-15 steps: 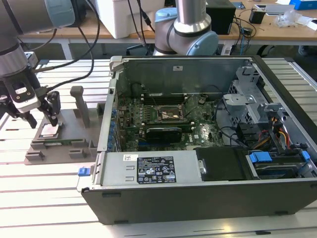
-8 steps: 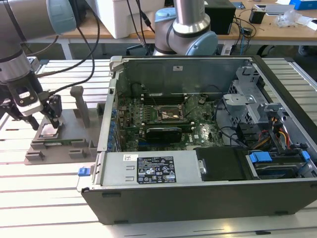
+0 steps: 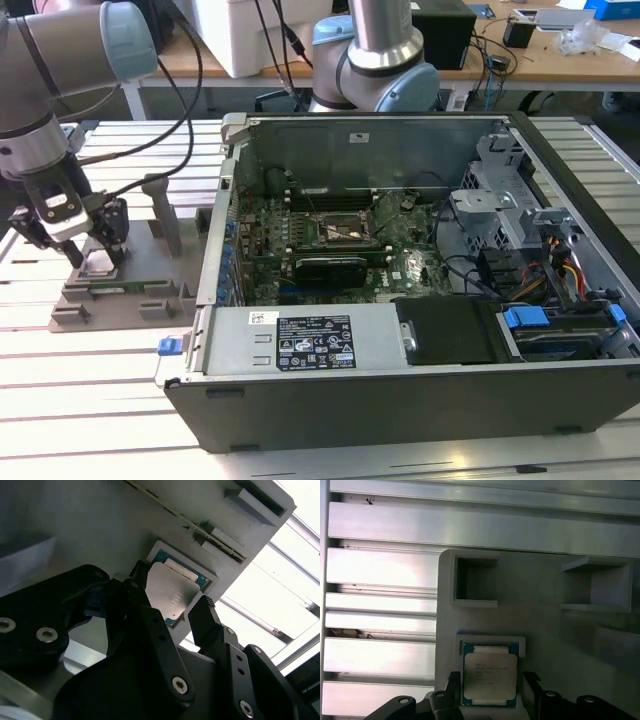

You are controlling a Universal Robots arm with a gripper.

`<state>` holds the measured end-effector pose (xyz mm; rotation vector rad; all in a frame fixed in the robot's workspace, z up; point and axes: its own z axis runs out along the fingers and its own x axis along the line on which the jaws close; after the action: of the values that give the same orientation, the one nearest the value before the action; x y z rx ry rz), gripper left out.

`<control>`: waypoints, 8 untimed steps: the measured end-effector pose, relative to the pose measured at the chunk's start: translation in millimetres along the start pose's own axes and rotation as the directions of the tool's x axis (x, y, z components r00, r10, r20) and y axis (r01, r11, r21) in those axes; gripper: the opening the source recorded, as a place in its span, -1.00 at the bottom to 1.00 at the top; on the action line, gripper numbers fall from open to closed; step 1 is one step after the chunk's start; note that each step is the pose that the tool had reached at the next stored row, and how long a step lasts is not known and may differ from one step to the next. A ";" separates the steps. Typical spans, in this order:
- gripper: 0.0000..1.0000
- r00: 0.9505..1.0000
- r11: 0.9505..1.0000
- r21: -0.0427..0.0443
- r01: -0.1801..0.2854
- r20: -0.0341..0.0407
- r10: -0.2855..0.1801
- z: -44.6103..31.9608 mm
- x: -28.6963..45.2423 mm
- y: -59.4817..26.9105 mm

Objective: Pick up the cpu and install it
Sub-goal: 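Pick up the cpu and move it towards the insertion slot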

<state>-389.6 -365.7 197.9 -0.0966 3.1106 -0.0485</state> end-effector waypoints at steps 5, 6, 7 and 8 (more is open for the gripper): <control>0.20 1.000 1.000 -0.002 0.000 0.000 0.000 2.6 0.1 0.2; 0.20 1.000 1.000 -0.003 0.000 0.000 0.000 3.7 0.1 0.2; 0.20 1.000 1.000 -0.005 0.000 0.000 0.000 4.5 0.2 0.3; 0.20 1.000 1.000 -0.006 0.000 0.000 0.000 5.0 0.2 0.2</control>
<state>-389.6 -365.6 192.8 -0.0962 3.1105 -0.0393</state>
